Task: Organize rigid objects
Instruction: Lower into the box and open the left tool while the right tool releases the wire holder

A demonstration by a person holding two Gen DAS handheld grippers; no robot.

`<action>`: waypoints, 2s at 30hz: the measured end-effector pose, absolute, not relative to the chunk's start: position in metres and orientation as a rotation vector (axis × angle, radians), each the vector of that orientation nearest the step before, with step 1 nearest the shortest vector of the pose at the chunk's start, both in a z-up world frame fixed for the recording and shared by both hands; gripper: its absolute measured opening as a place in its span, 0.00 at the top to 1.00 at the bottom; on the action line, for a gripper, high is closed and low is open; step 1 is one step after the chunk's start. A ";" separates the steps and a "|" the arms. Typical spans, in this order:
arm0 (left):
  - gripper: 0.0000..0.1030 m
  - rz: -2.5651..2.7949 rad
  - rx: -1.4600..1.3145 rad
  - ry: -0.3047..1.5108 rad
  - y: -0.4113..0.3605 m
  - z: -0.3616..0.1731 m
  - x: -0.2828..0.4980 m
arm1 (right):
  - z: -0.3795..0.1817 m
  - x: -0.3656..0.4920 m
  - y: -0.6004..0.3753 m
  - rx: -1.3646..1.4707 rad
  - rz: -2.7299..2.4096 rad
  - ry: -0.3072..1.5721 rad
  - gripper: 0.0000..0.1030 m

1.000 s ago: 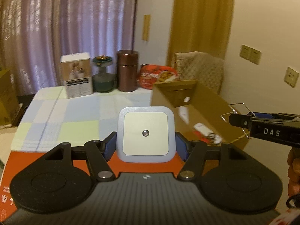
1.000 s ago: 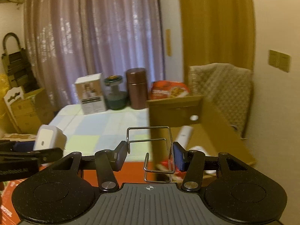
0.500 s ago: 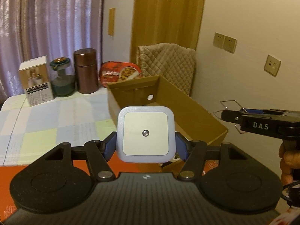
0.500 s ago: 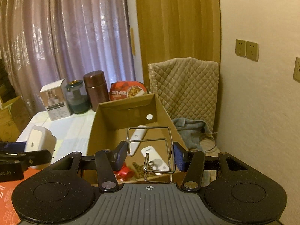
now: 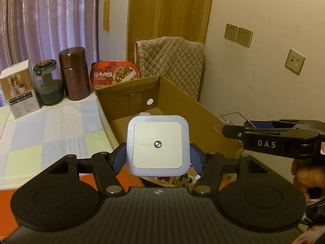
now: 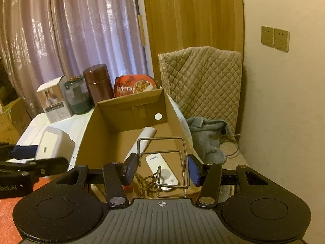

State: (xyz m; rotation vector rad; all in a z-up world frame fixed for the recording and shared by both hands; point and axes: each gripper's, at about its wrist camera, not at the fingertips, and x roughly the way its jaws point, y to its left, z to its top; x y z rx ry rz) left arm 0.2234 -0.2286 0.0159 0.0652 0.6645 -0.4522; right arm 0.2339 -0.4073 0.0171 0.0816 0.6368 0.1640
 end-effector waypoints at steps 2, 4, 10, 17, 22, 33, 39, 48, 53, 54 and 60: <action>0.42 -0.456 0.065 0.670 -0.231 0.012 0.228 | 0.015 0.240 -0.409 0.088 0.167 0.642 0.53; 0.42 -0.459 0.065 0.675 -0.235 0.009 0.233 | 0.014 0.245 -0.409 0.092 0.170 0.645 0.53; 0.42 -0.466 0.068 0.692 -0.244 -0.002 0.247 | 0.004 0.258 -0.412 0.097 0.170 0.663 0.53; 0.42 -0.473 0.085 0.704 -0.250 -0.010 0.267 | -0.007 0.271 -0.419 0.113 0.162 0.685 0.53; 0.42 -0.480 0.099 0.704 -0.256 -0.014 0.276 | -0.012 0.276 -0.419 0.112 0.163 0.696 0.53; 0.41 -0.499 0.114 0.757 -0.266 -0.035 0.282 | -0.022 0.284 -0.416 0.115 0.164 0.713 0.53; 0.41 -0.500 0.115 0.767 -0.267 -0.040 0.284 | -0.026 0.285 -0.418 0.119 0.163 0.720 0.53; 0.41 -0.500 0.112 0.773 -0.266 -0.042 0.286 | -0.030 0.286 -0.417 0.129 0.162 0.729 0.53; 0.41 -0.501 0.114 0.775 -0.267 -0.043 0.287 | -0.031 0.287 -0.418 0.133 0.163 0.734 0.53; 0.41 -0.502 0.115 0.776 -0.267 -0.044 0.287 | -0.031 0.287 -0.418 0.134 0.163 0.734 0.53; 0.41 -0.502 0.115 0.774 -0.267 -0.044 0.288 | -0.032 0.287 -0.417 0.135 0.162 0.736 0.53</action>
